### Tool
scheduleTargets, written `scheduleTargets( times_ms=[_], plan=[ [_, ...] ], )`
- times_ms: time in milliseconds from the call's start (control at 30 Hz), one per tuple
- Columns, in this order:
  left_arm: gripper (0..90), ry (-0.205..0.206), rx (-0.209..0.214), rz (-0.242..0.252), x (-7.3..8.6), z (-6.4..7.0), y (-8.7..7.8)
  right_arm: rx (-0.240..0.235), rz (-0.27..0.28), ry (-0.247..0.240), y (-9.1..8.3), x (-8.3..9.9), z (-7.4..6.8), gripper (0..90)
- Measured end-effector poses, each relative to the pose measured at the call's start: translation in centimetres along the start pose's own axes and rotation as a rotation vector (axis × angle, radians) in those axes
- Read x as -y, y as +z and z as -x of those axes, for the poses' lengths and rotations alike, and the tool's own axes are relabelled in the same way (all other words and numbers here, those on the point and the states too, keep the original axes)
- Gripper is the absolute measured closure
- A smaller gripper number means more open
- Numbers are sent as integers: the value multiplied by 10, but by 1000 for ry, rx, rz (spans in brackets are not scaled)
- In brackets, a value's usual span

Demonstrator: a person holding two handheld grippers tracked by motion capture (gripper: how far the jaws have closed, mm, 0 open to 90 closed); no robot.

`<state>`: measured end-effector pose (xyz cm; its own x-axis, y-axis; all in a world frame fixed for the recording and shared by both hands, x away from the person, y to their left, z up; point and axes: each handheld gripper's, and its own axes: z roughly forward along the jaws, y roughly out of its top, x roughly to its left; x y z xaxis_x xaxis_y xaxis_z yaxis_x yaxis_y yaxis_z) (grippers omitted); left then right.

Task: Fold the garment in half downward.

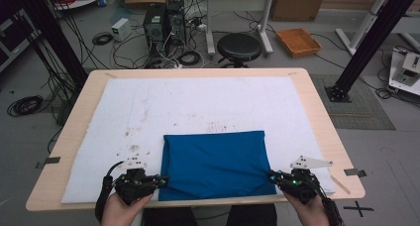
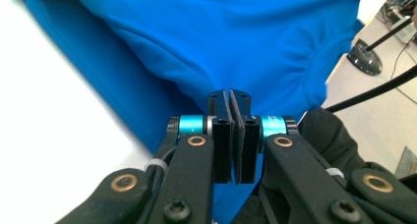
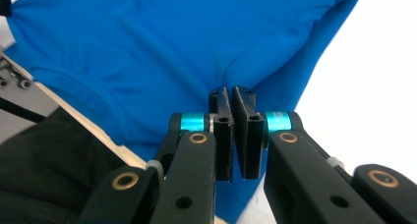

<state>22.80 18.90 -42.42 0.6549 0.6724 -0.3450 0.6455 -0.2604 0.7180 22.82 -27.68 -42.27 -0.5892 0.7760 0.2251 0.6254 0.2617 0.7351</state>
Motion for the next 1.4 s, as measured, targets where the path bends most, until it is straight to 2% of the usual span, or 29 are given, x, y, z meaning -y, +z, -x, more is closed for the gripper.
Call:
scheduleTargets(
  times_ms=[233, 300, 367, 400, 467, 600, 667, 733, 833, 900, 967, 1033, 1100, 1233, 1333, 1400],
  plan=[
    [878, -6, -6, -5, 5, -1, 0, -1, -5, -9, 0, 6, -5, 867],
    [853, 0, -14, -4, 6, -1, 0, 9, -8, -24, 1, 6, -5, 836],
    [693, -7, -38, 1, 6, -1, -1, 17, 0, -23, 1, 5, -4, 769],
    [659, -4, -46, 11, 4, -2, -2, 20, 7, -17, 0, 4, -3, 766],
    [619, 9, -82, 39, -2, -5, -5, 37, 34, -22, -2, -1, 0, 718],
    [573, 34, -154, 91, -25, -19, -6, 110, 90, -27, 2, -23, 15, 693],
    [571, 38, -177, 106, -38, -28, -1, 130, 117, -29, 9, -37, 24, 670],
    [565, 24, -194, 116, -52, -39, 9, 158, 135, -48, 17, -47, 32, 663],
    [557, 12, -230, 122, -67, -52, 23, 166, 143, -25, 34, -63, 46, 649],
    [546, -1, -257, 109, -75, -62, 35, 186, 135, -16, 46, -71, 54, 642],
    [546, 10, -310, 96, -81, -69, 46, 188, 123, 10, 58, -76, 63, 636],
    [545, 9, -331, 76, -83, -75, 56, 218, 107, 28, 69, -80, 70, 632],
    [545, 15, -341, 35, -83, -79, 65, 237, 84, 42, 79, -83, 75, 630],
    [548, 4, -345, -18, -79, -85, 74, 222, 41, 83, 95, -83, 83, 642],
    [614, 11, -361, 7, -75, -85, 72, 198, 3, 68, 102, -80, 85, 783],
    [707, 14, -353, 20, -73, -85, 71, 196, 9, 55, 102, -78, 83, 845]
  ],
)
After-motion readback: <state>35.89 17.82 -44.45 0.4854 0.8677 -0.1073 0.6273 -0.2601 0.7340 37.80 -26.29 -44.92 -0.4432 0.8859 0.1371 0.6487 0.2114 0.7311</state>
